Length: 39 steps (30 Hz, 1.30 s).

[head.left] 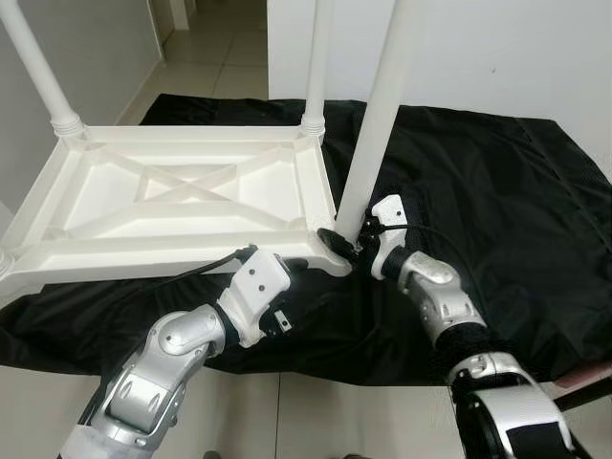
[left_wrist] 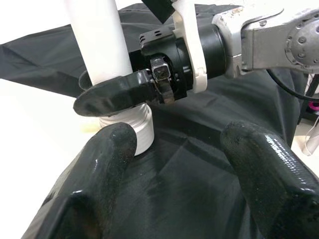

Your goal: Building children table

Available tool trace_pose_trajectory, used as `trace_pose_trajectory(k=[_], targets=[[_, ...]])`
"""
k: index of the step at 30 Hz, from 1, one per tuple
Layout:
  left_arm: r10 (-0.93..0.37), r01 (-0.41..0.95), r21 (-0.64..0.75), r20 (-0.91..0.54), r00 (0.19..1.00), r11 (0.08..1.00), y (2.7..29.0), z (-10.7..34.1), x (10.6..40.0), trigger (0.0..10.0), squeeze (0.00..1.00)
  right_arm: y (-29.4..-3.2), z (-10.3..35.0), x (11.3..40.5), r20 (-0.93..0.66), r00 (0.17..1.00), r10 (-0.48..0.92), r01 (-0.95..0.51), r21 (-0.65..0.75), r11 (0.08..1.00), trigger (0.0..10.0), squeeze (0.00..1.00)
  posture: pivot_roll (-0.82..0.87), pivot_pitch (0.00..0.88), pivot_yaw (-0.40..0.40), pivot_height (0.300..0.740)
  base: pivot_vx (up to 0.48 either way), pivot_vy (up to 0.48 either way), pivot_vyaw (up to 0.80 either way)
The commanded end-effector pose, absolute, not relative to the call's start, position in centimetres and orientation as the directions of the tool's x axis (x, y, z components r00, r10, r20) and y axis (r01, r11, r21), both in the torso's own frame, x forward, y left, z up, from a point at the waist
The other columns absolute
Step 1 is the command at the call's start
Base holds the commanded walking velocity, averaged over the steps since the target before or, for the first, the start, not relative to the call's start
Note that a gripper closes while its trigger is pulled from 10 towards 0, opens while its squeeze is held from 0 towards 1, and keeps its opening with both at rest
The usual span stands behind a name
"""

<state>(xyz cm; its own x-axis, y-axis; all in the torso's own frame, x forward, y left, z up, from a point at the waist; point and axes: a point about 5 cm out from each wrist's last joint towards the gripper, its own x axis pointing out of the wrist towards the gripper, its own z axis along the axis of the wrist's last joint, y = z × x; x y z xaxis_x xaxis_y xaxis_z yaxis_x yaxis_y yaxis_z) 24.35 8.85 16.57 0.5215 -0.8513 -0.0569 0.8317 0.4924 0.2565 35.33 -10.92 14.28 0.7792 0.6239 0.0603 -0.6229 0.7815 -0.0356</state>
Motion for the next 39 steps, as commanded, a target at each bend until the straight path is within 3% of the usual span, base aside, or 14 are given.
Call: trace_pose_trajectory(k=[1, 6, 9, 13, 16, 26, 27, 28, 29, 37, 38, 39], targets=[[-0.841, 0.826, 0.252, -0.071, 0.536, 0.504, 8.8, 16.2, 24.3, 10.0, 0.00, -10.9, 14.5, 35.4, 0.086, 0.807, 0.584, -0.587, 0.013, 0.810, 10.0, 0.00, 0.00, 0.060, -0.022, 0.740, 0.000, 0.000, 0.00], [-0.840, 0.825, 0.253, -0.075, 0.537, 0.505, 8.9, 16.2, 24.6, 10.0, 0.00, -9.7, 14.4, 34.8, 0.096, 0.889, 0.449, -0.451, 0.009, 0.892, 10.0, 0.00, -0.01, 0.069, -0.012, 0.740, 0.000, 0.000, 0.00], [-0.841, 0.826, 0.251, -0.074, 0.536, 0.504, 8.9, 16.2, 24.7, 10.0, 0.00, -8.6, 13.2, 33.5, 0.050, 0.974, 0.223, -0.223, 0.002, 0.975, 10.0, 0.00, -0.02, 0.076, -0.007, 0.740, 0.000, 0.000, 0.00], [-0.841, 0.826, 0.253, -0.074, 0.536, 0.504, 8.9, 16.2, 24.9, 10.0, 0.00, -7.8, 12.7, 32.7, 0.035, 0.993, 0.115, -0.115, 0.005, 0.993, 10.0, 0.00, -0.02, 0.077, -0.004, 0.740, 0.000, 0.000, 0.00], [-0.841, 0.826, 0.253, -0.074, 0.536, 0.504, 8.9, 16.3, 25.0, 10.0, 0.00, -6.5, 13.1, 32.4, 0.043, 0.989, 0.143, -0.144, 0.029, 0.989, 10.0, 0.00, -0.02, 0.084, -0.002, 0.740, 0.000, 0.000, 0.00], [-0.836, 0.820, 0.254, -0.071, 0.545, 0.513, 9.1, 16.4, 25.0, 10.0, 0.00, -7.0, 13.9, 32.2, 0.076, 0.988, 0.133, -0.136, 0.037, 0.990, 10.0, 0.00, -0.02, 0.093, -0.003, 0.740, 0.000, 0.000, 0.00], [-0.835, 0.819, 0.254, -0.070, 0.546, 0.515, 9.1, 16.4, 25.1, 10.0, 0.00, -7.0, 13.9, 32.2, 0.073, 0.989, 0.131, -0.134, 0.047, 0.990, 10.0, 0.07, -0.02, 0.093, -0.003, 0.740, 0.000, 0.000, 0.00], [-0.834, 0.819, 0.254, -0.070, 0.547, 0.515, 9.1, 16.4, 25.1, 10.0, 0.00, -7.1, 14.0, 32.1, 0.076, 0.989, 0.130, -0.134, 0.051, 0.990, 10.0, 0.07, -0.02, 0.092, -0.004, 0.740, 0.000, 0.000, 0.00], [-0.833, 0.817, 0.254, -0.069, 0.548, 0.517, 9.1, 16.4, 25.1, 10.0, 0.00, -7.0, 14.4, 32.0, 0.102, 0.983, 0.153, -0.159, 0.057, 0.986, 10.0, 1.00, -0.02, 0.091, -0.006, 0.740, 0.000, 0.000, 0.00], [-0.830, 0.813, 0.256, -0.063, 0.554, 0.523, 9.1, 16.5, 25.2, 10.0, 0.00, -7.6, 15.2, 32.2, 0.140, 0.965, 0.223, -0.232, 0.050, 0.972, 10.0, 1.00, -0.02, 0.091, -0.007, 0.740, 0.000, 0.000, 0.00], [-0.829, 0.811, 0.258, -0.061, 0.556, 0.525, 9.1, 16.5, 25.2, 10.0, 0.00, -8.3, 15.2, 32.5, 0.141, 0.945, 0.295, -0.304, 0.044, 0.952, 10.0, 0.35, -0.01, 0.091, -0.011, 0.740, 0.000, 0.000, 0.00], [-0.829, 0.811, 0.258, -0.061, 0.556, 0.525, 9.1, 16.5, 25.2, 10.0, 0.00, -8.3, 15.2, 32.5, 0.141, 0.945, 0.295, -0.304, 0.044, 0.952, 10.0, 0.35, -0.01, 0.091, -0.011, 0.740, 0.000, 0.000, 0.00]])
